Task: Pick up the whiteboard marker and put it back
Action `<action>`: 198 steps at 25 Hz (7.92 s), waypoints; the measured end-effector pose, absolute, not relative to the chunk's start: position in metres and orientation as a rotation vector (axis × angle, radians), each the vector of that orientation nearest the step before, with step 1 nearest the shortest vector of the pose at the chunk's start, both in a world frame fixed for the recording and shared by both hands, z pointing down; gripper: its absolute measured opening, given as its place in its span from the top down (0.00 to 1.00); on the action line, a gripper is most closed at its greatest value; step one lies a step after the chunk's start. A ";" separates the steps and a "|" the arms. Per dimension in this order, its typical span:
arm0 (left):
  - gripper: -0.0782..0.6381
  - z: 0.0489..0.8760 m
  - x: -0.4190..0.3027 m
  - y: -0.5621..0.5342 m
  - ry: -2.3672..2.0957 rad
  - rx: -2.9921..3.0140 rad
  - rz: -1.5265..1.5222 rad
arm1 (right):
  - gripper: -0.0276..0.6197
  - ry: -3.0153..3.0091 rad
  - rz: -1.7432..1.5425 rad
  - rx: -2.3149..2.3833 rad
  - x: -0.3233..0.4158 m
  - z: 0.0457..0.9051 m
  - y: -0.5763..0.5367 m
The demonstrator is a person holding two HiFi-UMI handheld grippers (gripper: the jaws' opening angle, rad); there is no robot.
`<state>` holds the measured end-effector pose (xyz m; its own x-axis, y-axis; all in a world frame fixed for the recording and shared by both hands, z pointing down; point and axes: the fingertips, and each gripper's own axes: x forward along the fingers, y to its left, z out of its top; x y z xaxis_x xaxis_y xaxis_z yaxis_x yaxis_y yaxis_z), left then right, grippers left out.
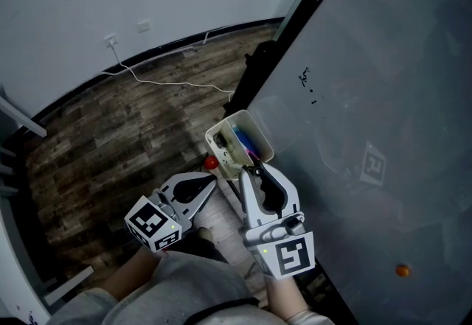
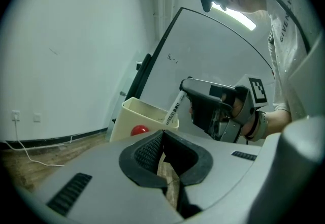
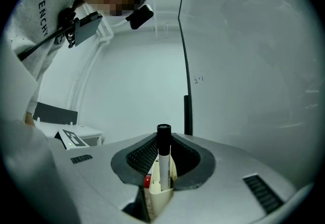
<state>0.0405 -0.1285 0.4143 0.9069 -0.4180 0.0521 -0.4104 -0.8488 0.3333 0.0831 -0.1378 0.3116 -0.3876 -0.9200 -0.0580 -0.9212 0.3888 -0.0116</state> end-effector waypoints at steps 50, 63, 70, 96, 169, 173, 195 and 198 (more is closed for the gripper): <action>0.87 0.405 0.047 -0.130 -0.558 2.746 -0.068 | 0.82 2.597 0.100 -1.569 0.079 0.267 -0.132; 0.87 0.395 0.044 -0.132 -0.564 2.768 -0.078 | 0.82 2.597 0.124 -1.528 0.078 0.253 -0.130; 0.87 0.392 0.042 -0.133 -0.573 2.781 -0.072 | 0.82 2.598 0.144 -1.525 0.079 0.246 -0.128; 0.87 0.389 0.042 -0.132 -0.584 2.815 -0.056 | 0.82 2.596 0.188 -1.524 0.082 0.236 -0.128; 0.87 0.443 0.043 -0.136 -0.515 2.689 -0.007 | 0.82 2.650 -0.152 -1.625 0.075 0.346 -0.163; 0.87 0.444 0.042 -0.135 -0.522 2.684 0.003 | 0.82 2.644 -0.149 -1.612 0.074 0.344 -0.164; 0.87 0.457 0.035 -0.124 -0.531 2.648 0.013 | 0.82 2.591 -0.122 -1.689 0.076 0.356 -0.161; 0.87 0.459 0.034 -0.123 -0.534 2.643 0.011 | 0.82 2.570 -0.098 -1.734 0.079 0.357 -0.162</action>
